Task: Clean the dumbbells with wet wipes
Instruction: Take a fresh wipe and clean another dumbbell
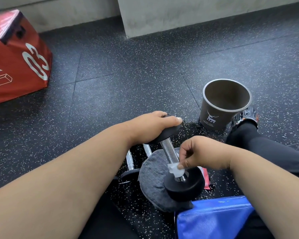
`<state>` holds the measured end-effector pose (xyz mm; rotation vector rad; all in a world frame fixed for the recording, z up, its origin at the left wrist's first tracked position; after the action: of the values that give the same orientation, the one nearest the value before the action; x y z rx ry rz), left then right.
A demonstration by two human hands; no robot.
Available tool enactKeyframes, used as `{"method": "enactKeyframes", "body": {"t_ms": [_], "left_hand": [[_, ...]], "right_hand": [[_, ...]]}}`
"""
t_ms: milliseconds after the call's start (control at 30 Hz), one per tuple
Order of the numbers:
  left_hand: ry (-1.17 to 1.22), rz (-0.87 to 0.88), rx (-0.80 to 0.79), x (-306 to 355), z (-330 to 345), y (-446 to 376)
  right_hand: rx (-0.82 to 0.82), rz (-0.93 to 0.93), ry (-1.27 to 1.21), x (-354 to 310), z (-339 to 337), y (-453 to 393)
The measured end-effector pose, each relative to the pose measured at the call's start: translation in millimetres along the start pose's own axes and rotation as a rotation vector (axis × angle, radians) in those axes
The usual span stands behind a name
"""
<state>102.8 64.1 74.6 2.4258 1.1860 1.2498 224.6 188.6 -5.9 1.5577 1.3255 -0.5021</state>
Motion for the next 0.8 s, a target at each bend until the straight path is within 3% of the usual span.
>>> {"method": "enactKeyframes", "body": {"t_ms": [233,400,533,800], "left_hand": [[0.014,0.014,0.010,-2,0,-3],[-0.007,0.017,0.006,-4,0,-4],[-0.036,0.017,-0.007,-2,0,-3],[-0.022,0.007,-0.012,-3,0,-3]], "right_hand": [[0.198,-0.053,-0.115,1,12,-4],[0.132,0.006,-0.233,8,14,-6],[-0.022,0.038,-0.160,14,21,-8],[-0.013,0.009,-0.331,19,32,-14]]}}
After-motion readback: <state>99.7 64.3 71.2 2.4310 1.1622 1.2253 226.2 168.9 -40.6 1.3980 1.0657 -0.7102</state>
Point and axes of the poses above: each hand's wrist, its own y-axis away from the middle knuckle, its own z-axis out of the palm, x = y × z, the point moved 6 cm from there along -y, towards the middle knuckle, and after that the axes turned 5 degrees about -y, right-handed, at the moved point
